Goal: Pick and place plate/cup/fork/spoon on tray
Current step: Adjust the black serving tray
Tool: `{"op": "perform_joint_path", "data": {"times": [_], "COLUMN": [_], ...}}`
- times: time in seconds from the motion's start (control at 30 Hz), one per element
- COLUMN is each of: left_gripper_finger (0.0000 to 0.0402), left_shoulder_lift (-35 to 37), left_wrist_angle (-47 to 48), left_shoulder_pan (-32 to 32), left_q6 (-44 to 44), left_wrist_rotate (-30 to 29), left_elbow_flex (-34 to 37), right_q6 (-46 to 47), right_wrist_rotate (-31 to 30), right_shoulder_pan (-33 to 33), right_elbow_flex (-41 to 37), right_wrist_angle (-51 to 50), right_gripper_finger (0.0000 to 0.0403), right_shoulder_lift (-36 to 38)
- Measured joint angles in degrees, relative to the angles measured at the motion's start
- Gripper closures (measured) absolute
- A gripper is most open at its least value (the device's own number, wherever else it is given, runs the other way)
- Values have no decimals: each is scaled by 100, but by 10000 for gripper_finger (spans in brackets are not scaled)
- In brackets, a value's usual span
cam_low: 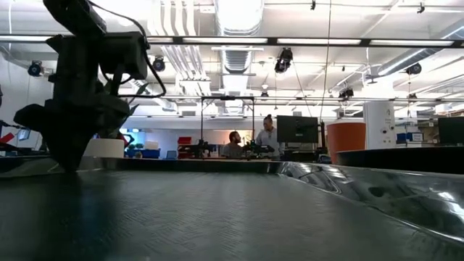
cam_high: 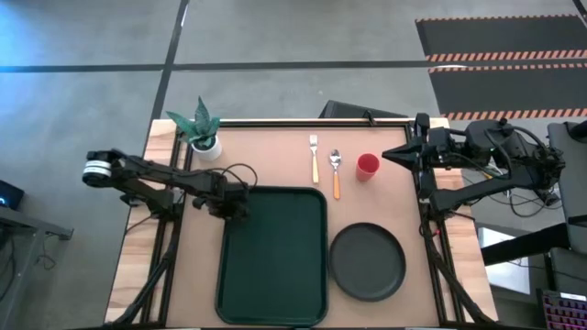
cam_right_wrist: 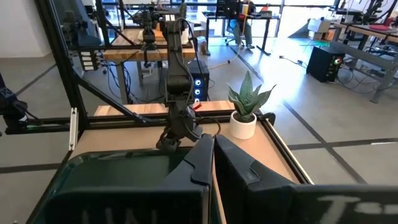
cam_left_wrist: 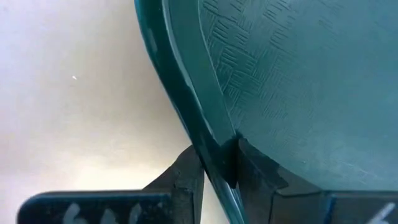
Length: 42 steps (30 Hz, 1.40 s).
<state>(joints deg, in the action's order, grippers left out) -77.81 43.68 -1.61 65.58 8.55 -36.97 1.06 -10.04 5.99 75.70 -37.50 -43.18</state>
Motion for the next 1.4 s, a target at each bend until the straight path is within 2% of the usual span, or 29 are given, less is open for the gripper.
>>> {"op": "perform_joint_path", "data": {"times": [0.2, 0.37, 0.53, 0.7, 0.83, 1.07, 1.23, 1.4], "left_gripper_finger": [357, 369, 376, 380, 380, 380, 380, 380], "left_shoulder_lift": [585, 1256, 1763, 1853, 1712, 1560, 1642, 1790], "left_wrist_angle": [409, 1218, 1698, 1766, 1725, 1656, 1652, 1658], "left_shoulder_pan": [11, 17, 24, 26, 22, 20, 22, 26], "left_q6": [-88, 233, 214, -4, -105, -212, -214, -214], "left_wrist_rotate": [-372, -627, -721, -673, -696, -703, -699, -692], "left_elbow_flex": [-237, -368, -373, -373, -373, -373, -373, -373], "right_q6": [2, 122, 673, 1453, 1881, 1878, 1546, 1245], "right_wrist_rotate": [-1, -44, -47, -72, -179, -57, 457, 1419], "right_shoulder_pan": [0, 1, 1, -1, -1, -21, -257, -776], "right_elbow_flex": [0, 0, -25, -199, -356, -552, -576, -562], "right_wrist_angle": [-16, -237, -792, -1492, -1473, -1113, -588, 305], "right_gripper_finger": [394, 394, 394, 394, 394, 394, 394, 394], "right_shoulder_lift": [0, 0, -82, -452, -953, -2251, -3472, -4398]}}
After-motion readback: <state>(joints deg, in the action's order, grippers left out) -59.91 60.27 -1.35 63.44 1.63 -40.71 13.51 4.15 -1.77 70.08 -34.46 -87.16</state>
